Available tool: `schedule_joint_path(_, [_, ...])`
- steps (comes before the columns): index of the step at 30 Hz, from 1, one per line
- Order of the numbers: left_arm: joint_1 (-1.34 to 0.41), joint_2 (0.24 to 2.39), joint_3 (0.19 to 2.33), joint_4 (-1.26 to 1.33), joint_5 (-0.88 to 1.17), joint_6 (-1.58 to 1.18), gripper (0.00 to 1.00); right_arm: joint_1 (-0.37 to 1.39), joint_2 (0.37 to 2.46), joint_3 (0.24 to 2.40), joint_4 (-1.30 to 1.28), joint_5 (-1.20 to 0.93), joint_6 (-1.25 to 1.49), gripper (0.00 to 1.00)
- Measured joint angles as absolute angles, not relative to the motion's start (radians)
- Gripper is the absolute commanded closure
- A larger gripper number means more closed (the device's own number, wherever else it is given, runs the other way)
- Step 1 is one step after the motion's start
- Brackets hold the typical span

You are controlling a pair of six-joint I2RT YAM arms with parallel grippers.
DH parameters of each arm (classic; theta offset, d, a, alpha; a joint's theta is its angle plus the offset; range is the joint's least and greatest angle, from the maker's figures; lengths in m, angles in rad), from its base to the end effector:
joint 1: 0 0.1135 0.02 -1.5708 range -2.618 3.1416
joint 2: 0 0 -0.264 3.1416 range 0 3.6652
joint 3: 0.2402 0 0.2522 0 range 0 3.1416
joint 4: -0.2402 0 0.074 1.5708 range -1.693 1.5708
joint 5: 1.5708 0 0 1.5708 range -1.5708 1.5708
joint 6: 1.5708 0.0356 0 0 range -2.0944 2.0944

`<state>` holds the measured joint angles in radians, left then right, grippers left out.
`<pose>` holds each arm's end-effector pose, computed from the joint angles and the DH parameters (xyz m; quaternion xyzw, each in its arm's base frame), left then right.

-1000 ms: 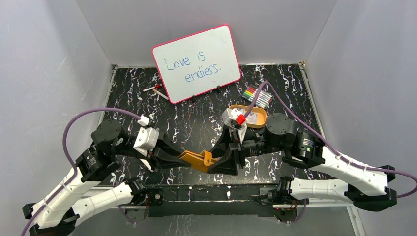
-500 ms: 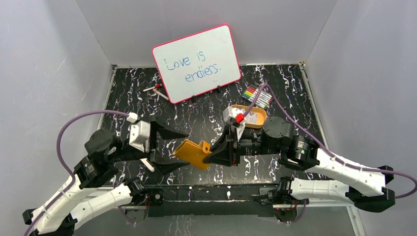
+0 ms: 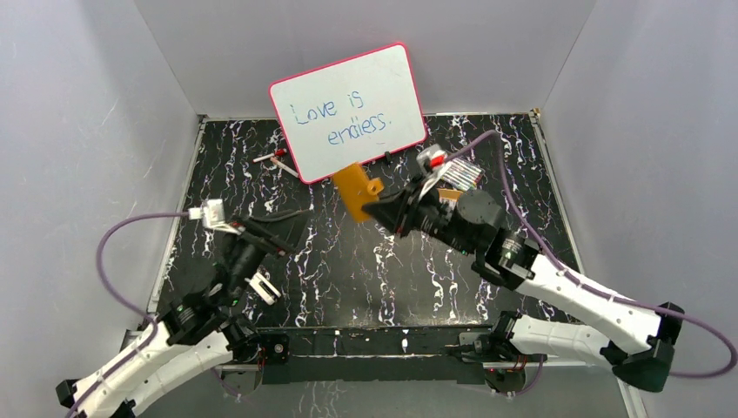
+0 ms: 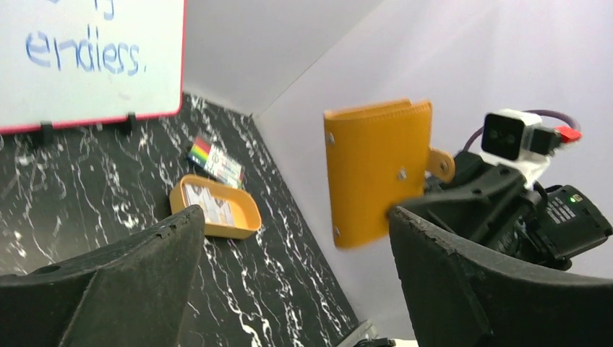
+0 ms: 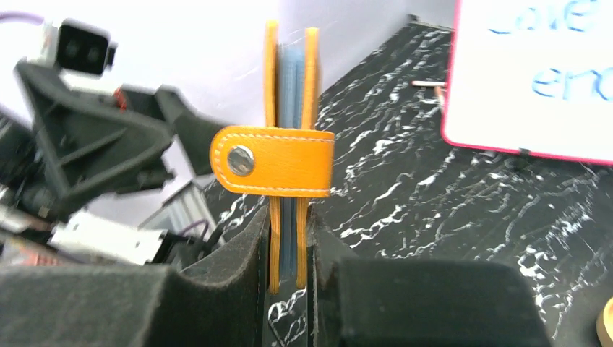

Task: Put the credit cards into the card holder
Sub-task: Adjust the card holder.

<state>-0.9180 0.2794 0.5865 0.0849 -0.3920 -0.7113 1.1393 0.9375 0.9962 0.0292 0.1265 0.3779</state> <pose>0.0596 -0.0556 0.3584 -0.1048 0.5590 -0.5189 0.6382 0.0934 0.1922 0.4102 -0.2072 0.6431 0.4753 0.5636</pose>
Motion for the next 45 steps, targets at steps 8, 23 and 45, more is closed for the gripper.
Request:
schedule_joint_path(8, [-0.911, 0.625, 0.606, 0.229, -0.339, -0.889, 0.03, 0.69, 0.956, 0.834, 0.189, -0.183, 0.657, 1.0])
schedule_joint_path(23, [-0.436, 1.213, 0.553, 0.905, 0.315, -1.314, 0.06, 0.33, 0.939, 0.493, 0.654, -0.562, 1.083, 1.0])
schedule_joint_path(45, [-0.517, 1.393, 0.609, 1.145, 0.559, -1.426, 0.45, 0.448, 1.081, 0.45, 0.936, -0.592, 1.259, 1.0])
